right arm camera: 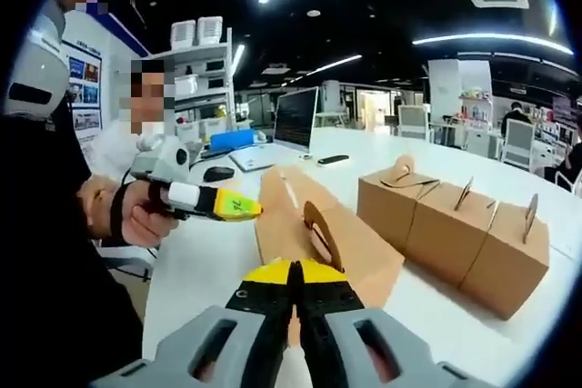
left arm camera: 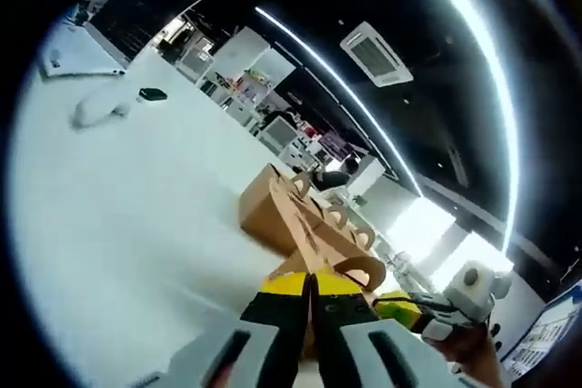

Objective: Pick up one paper box from the group, open the paper box, and remove the item inside

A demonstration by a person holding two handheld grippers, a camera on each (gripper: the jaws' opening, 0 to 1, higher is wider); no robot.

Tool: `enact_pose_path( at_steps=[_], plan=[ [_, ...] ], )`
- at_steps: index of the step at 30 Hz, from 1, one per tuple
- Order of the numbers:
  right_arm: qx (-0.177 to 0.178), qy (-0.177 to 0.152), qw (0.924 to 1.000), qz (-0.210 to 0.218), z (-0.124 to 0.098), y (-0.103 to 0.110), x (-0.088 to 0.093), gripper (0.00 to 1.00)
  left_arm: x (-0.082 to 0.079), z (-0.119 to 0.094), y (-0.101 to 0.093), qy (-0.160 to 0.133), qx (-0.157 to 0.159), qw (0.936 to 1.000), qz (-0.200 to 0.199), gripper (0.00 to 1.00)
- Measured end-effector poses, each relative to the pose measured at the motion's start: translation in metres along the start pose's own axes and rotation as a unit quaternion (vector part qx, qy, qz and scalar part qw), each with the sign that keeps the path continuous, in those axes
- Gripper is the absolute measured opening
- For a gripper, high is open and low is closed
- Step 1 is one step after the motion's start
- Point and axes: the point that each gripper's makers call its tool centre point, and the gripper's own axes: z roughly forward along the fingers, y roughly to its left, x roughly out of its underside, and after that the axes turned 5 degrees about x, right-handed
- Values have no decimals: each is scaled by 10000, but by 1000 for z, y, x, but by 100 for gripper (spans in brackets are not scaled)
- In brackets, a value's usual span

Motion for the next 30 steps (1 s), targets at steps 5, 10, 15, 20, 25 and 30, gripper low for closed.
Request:
enact_pose_path(
  at_steps=[5,10,15,20,25,30],
  plan=[
    [-111,-19,9999,-114,-1,1,0,3,4,1,1,37,7,9999,-97,5],
    [-147,-7,9997,-175,0,2,0,3,7,1,4,58,27,9997,-223,5],
    [-154,-40,9998,-129,-1,-2,1,3,9,2,5,74,58,9994,-318,5],
    [-173,-63,9998,-126,-1,-3,1,3,12,3,6,88,99,9987,-490,5],
    [-165,-95,9998,-117,-2,-5,2,3,10,2,6,66,145,9968,-789,5],
    [-165,-77,9998,-111,-2,-6,2,3,11,5,8,108,219,9913,-1291,5]
  ],
)
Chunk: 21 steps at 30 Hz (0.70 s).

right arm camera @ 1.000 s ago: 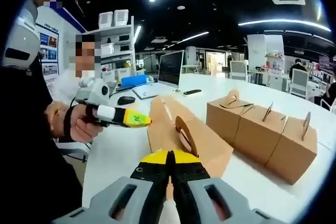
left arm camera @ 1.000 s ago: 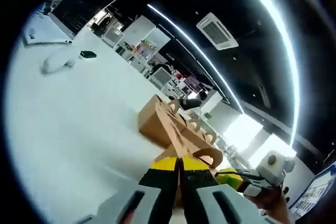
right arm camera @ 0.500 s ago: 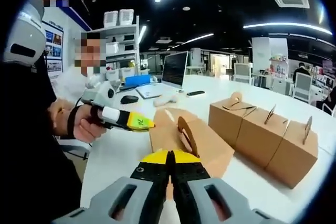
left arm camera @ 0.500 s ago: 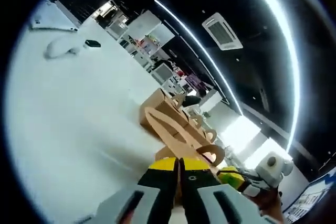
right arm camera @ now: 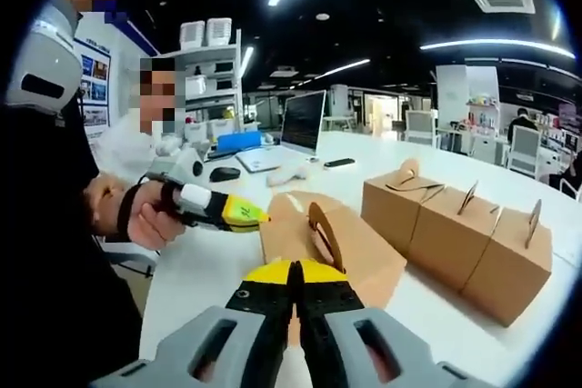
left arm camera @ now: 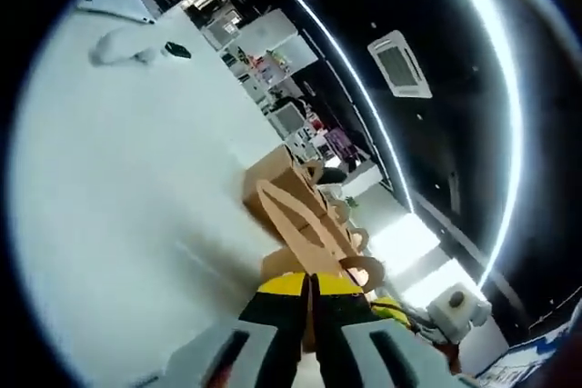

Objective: Pick up one paper box from the group, open the paper box, and remove the item inside

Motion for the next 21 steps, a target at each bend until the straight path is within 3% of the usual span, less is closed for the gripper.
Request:
enact_pose_path(
  at_steps=[3,21],
  plan=[
    [-3,4,10000,1,0,0,0,3,-1,1,4,10,58,9994,-333,5],
    [-55,-48,9999,70,1,1,0,3,11,3,4,124,154,9942,-1053,5]
  ],
)
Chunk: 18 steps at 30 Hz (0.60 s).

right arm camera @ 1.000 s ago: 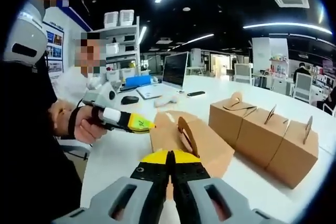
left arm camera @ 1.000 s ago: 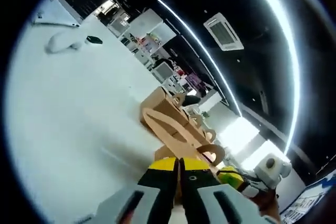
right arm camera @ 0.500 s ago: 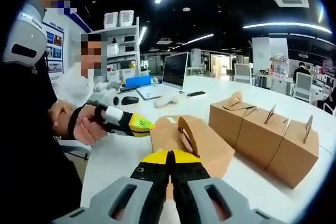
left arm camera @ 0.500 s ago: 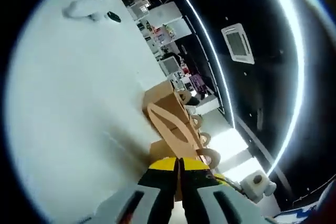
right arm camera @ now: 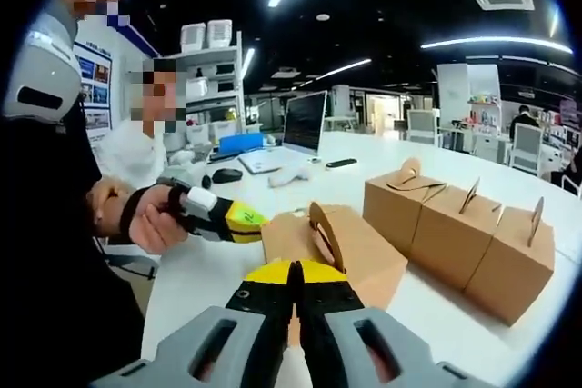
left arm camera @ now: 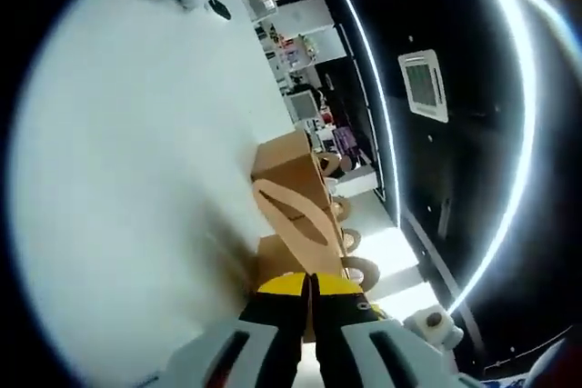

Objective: Pick up one paper box from the group, open the paper box, and remove the item inside

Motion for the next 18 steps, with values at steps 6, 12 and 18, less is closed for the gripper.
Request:
enact_pose_path(
  at_steps=[6,12,18],
  plan=[
    [-19,-11,10000,29,0,0,0,3,0,1,-5,8,59,9998,-214,5],
    [-53,21,10000,26,1,0,0,3,1,1,-4,40,162,9977,-663,4],
    [-55,64,10000,5,2,1,0,3,6,2,-2,51,231,9947,-997,4]
  ],
)
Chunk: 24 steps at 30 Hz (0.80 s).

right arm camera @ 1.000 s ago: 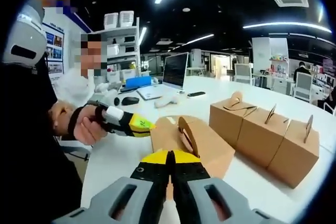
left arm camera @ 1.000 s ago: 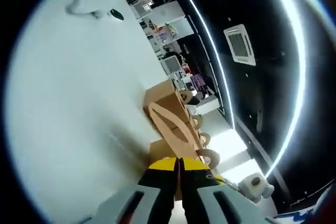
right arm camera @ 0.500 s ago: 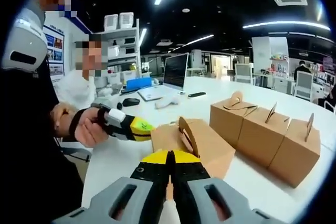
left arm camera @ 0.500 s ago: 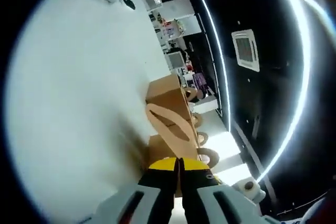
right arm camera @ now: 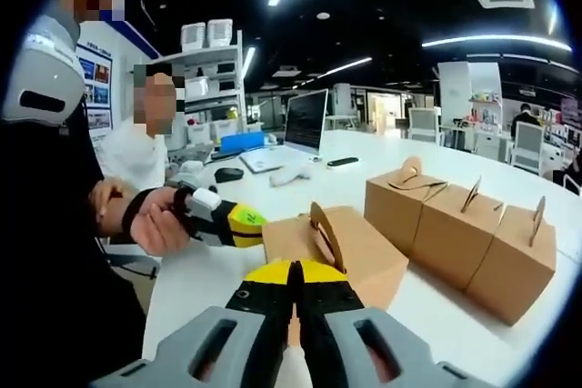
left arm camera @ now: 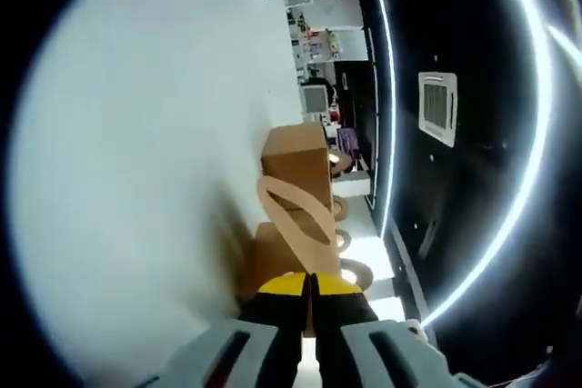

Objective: Pick up one paper box from the group, open the paper box, and remove the item inside

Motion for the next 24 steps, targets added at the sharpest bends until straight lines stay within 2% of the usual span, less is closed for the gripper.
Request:
enact_pose_path(
  at_steps=[13,17,24],
  plan=[
    [-5,-22,10000,47,0,2,0,3,6,1,7,18,145,9969,-773,4],
    [-4,-12,10000,47,0,3,0,3,9,2,8,19,222,9928,-1181,4],
    [-3,4,10000,57,0,5,0,3,13,3,13,53,338,9864,-1607,4]
  ],
)
